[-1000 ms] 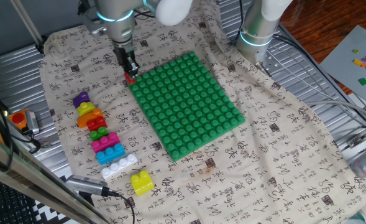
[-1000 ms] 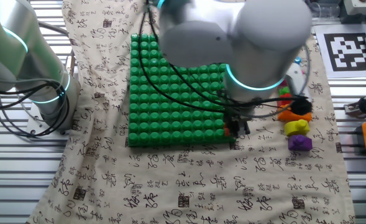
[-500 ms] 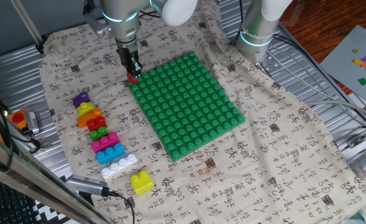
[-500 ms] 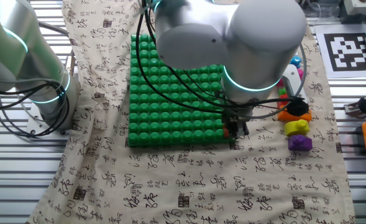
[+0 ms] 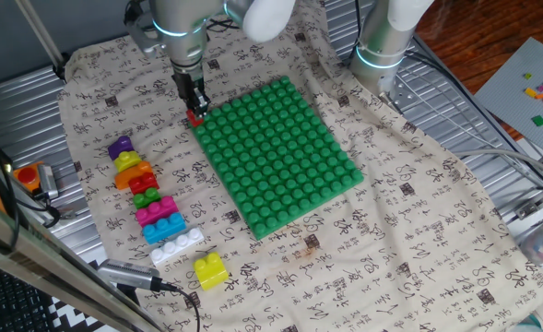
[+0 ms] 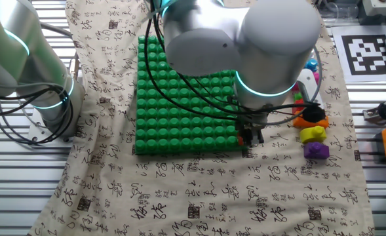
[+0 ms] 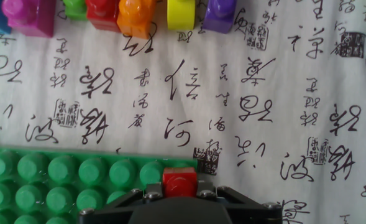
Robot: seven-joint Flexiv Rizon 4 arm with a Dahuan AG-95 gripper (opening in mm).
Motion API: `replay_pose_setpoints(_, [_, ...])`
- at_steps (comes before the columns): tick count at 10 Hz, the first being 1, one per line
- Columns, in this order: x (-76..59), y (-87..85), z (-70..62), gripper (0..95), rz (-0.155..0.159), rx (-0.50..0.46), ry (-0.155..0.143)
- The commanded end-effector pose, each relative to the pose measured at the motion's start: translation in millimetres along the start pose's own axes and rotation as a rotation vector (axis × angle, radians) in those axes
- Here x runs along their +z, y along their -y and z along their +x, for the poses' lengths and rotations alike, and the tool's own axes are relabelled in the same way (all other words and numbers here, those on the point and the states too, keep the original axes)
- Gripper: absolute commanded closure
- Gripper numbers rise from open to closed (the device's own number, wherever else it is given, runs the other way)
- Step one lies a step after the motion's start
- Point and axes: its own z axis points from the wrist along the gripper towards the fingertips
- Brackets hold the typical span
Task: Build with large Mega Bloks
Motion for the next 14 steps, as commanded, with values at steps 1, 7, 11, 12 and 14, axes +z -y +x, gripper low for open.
replay_pose_setpoints(1, [2.1,0.5,-1.2,95.0,0.0,0.006,0.003])
replay_pose_setpoints(7, [15.1,1.8,-1.7,95.0,0.006,0.012,0.005])
replay_pose_setpoints(11, [23.4,2.2,-2.0,95.0,0.005,0.007,0.011])
replay_pose_setpoints(12, [25.2,2.3,-2.1,95.0,0.007,0.007,0.014])
replay_pose_setpoints(14, [27.5,2.3,-2.1,95.0,0.001,0.006,0.013])
